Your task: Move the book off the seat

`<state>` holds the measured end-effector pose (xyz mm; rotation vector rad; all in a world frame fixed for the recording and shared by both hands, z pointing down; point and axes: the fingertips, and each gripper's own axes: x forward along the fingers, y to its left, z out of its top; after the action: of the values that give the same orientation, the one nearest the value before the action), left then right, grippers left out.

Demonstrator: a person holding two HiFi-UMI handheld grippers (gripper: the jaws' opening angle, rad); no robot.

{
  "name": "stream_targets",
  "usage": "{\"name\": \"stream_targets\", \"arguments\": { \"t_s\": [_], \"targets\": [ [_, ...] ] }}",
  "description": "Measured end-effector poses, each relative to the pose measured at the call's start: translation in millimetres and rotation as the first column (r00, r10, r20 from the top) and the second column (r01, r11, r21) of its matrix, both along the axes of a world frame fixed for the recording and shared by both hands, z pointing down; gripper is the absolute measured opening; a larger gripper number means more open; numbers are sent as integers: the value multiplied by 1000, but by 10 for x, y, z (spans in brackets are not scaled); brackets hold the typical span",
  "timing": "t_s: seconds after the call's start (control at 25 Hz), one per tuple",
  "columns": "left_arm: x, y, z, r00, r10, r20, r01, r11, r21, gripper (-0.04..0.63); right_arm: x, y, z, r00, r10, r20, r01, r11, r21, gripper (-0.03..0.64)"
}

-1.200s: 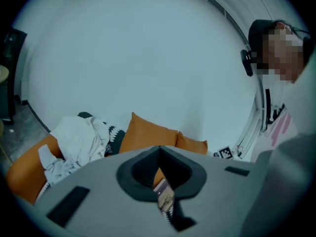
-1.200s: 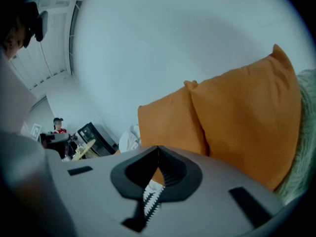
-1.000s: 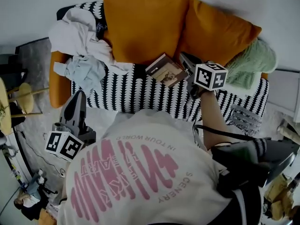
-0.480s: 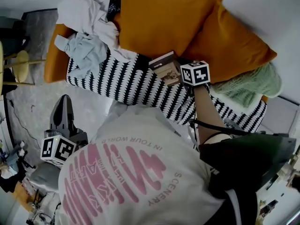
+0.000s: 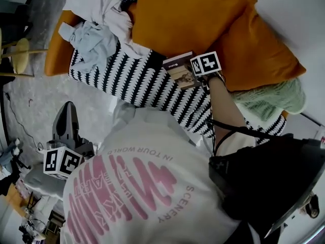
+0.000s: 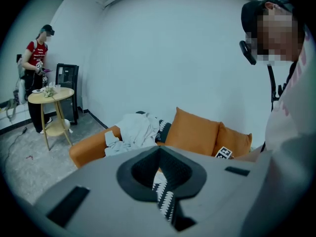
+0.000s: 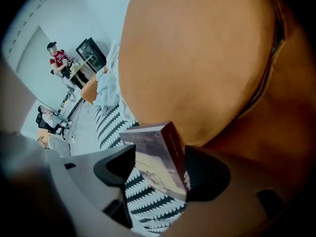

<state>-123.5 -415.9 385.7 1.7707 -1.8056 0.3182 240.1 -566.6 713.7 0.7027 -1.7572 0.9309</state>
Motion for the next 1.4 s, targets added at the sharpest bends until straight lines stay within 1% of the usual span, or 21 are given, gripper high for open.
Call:
{"name": "stream_targets", "arguments": {
  "t_s": [0.16, 0.28, 0.36, 0.44, 0.56, 0.68, 0.76, 0.92, 1.08, 1.28, 1.4],
  "targets": [
    [48, 21, 5, 1000, 4, 4, -4, 1000, -18, 8, 64, -45, 151, 995, -61, -82, 57, 997, -51, 313],
    [67, 68, 9, 1000, 8, 21, -7, 999, -41, 8, 64, -75, 210, 990, -107, -95, 100, 992, -74, 326],
    [65, 79, 19, 1000, 5, 24, -3, 999, -52, 8, 60, -86, 245, 988, -132, -86, 122, 987, -105, 333],
    [52, 74, 50, 1000, 2, 24, -1, 998, -60, 8, 38, -91, 286, 988, -139, -60, 128, 979, -159, 333],
    [50, 91, 101, 1000, 2, 24, 0, 997, -76, 8, -2, -40, 349, 995, -102, -1, 98, 962, -256, 331],
    [28, 96, 84, 999, -2, 33, 4, 997, -82, 8, -36, 10, 363, 998, -48, 45, 59, 955, -290, 329],
    [13, 85, 61, 999, -3, 42, 7, 997, -79, 8, -51, 41, 361, 997, -46, 58, 60, 958, -282, 311],
    [31, 80, 45, 999, 0, 47, 3, 998, -66, 8, -72, 73, 319, 993, -109, 51, 118, 966, -229, 259],
    [43, 107, 40, 999, 7, 43, -5, 999, -52, 8, -122, 158, 257, 985, -166, 45, 171, 969, -180, 205],
    [23, 110, 73, 999, 18, 39, -17, 999, -29, 8, -155, 256, 236, 982, -185, 50, 190, 969, -158, 184],
    [33, 118, 89, 999, 28, 36, -28, 1000, -14, 8, -98, 312, 192, 985, -160, 61, 167, 975, -145, 181]
  ]
}}
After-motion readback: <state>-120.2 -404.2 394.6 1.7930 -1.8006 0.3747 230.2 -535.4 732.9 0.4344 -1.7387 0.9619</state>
